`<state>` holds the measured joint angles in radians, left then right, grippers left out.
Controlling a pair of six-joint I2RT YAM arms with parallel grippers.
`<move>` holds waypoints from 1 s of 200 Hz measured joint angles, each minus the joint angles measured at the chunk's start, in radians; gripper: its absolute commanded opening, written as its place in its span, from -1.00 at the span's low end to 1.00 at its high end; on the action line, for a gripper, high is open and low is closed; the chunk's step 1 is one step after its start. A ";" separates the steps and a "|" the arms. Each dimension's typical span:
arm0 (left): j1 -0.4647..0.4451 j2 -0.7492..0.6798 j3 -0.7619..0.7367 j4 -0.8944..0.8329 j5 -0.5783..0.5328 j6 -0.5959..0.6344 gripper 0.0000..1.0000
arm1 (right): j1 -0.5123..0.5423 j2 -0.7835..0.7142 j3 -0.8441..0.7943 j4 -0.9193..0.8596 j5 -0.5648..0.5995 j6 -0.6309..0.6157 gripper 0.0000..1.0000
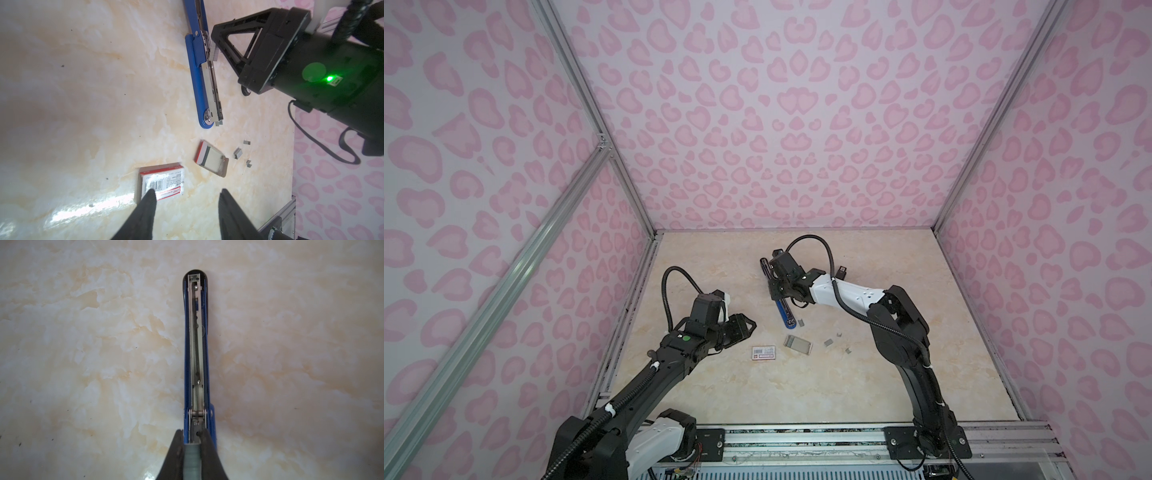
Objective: Load the staples into the stapler
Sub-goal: 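Lower the strip into the blue stapler channel with the right gripper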
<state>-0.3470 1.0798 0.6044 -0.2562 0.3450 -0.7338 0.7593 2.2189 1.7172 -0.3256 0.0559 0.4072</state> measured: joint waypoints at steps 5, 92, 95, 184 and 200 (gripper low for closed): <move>0.000 0.001 0.000 0.000 0.000 0.000 0.03 | 0.000 0.001 0.000 -0.003 0.002 0.000 -0.71; 0.000 0.003 -0.004 0.001 0.003 0.000 0.03 | 0.003 -0.009 -0.039 0.006 0.018 -0.011 -0.71; 0.000 0.003 -0.004 0.001 0.003 0.000 0.03 | 0.003 -0.009 -0.039 0.006 0.018 -0.011 -0.71; 0.000 0.003 -0.005 0.001 0.009 0.000 0.03 | 0.003 -0.033 -0.042 0.007 0.026 -0.026 -0.71; 0.000 0.003 -0.007 0.000 0.011 0.000 0.03 | 0.005 -0.028 -0.046 0.006 0.026 -0.026 -0.71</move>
<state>-0.3470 1.0824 0.5972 -0.2558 0.3557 -0.7341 0.7639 2.1910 1.6714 -0.3195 0.0814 0.3817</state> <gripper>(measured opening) 0.517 0.149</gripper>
